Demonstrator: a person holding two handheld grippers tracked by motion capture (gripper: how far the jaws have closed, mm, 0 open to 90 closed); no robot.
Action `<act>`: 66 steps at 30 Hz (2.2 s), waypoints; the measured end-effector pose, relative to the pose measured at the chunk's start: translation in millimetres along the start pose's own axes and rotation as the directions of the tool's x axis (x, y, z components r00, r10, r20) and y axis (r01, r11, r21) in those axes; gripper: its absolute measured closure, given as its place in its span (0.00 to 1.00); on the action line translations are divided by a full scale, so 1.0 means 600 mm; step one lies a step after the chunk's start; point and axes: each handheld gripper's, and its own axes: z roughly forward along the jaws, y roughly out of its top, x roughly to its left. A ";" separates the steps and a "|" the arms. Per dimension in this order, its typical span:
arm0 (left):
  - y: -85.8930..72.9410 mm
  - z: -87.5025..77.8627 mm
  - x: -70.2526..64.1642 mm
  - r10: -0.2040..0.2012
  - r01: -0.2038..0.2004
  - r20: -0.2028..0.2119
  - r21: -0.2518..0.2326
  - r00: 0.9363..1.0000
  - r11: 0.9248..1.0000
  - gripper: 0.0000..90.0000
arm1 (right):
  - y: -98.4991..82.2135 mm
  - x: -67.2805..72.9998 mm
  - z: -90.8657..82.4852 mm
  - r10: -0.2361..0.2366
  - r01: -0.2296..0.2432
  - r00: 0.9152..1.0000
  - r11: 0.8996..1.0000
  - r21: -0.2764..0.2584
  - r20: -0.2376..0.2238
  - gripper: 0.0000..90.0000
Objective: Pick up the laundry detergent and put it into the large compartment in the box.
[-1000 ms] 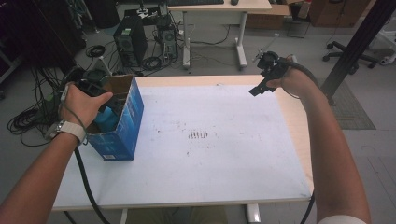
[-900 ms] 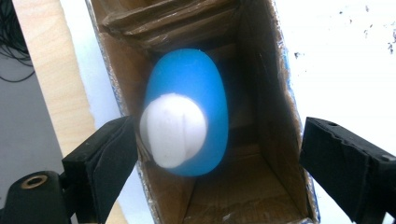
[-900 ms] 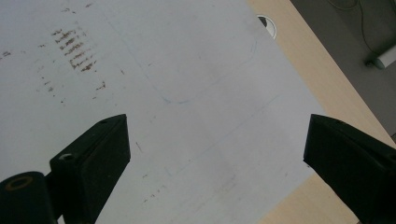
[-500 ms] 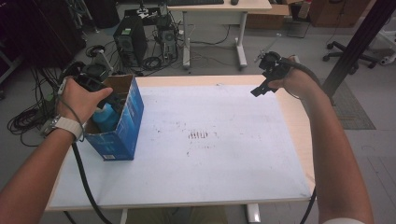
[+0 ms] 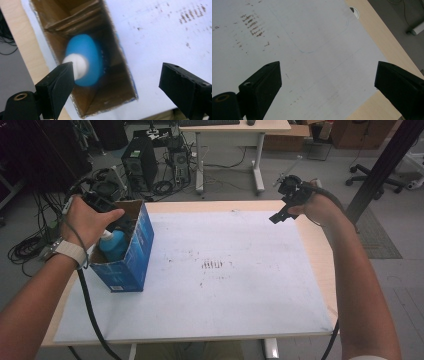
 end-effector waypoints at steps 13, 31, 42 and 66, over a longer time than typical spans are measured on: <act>0.013 -0.018 -0.045 0.081 -0.082 0.030 0.027 0.996 0.996 0.15 | 0.002 0.001 -0.003 0.001 -0.001 1.000 1.000 -0.010 0.001 0.08; 0.024 -0.033 -0.093 0.175 -0.176 0.050 0.013 0.983 0.984 0.15 | 0.002 0.001 -0.007 0.004 -0.004 1.000 1.000 -0.010 0.002 0.08; 0.030 -0.034 -0.132 0.252 -0.254 0.078 0.006 0.964 0.967 0.14 | -0.001 0.000 -0.010 0.009 -0.009 1.000 1.000 -0.013 0.006 0.08; 0.038 -0.038 -0.205 0.384 -0.384 0.126 -0.025 0.915 0.923 0.15 | -0.007 0.002 -0.009 0.015 -0.015 1.000 1.000 -0.010 0.001 0.08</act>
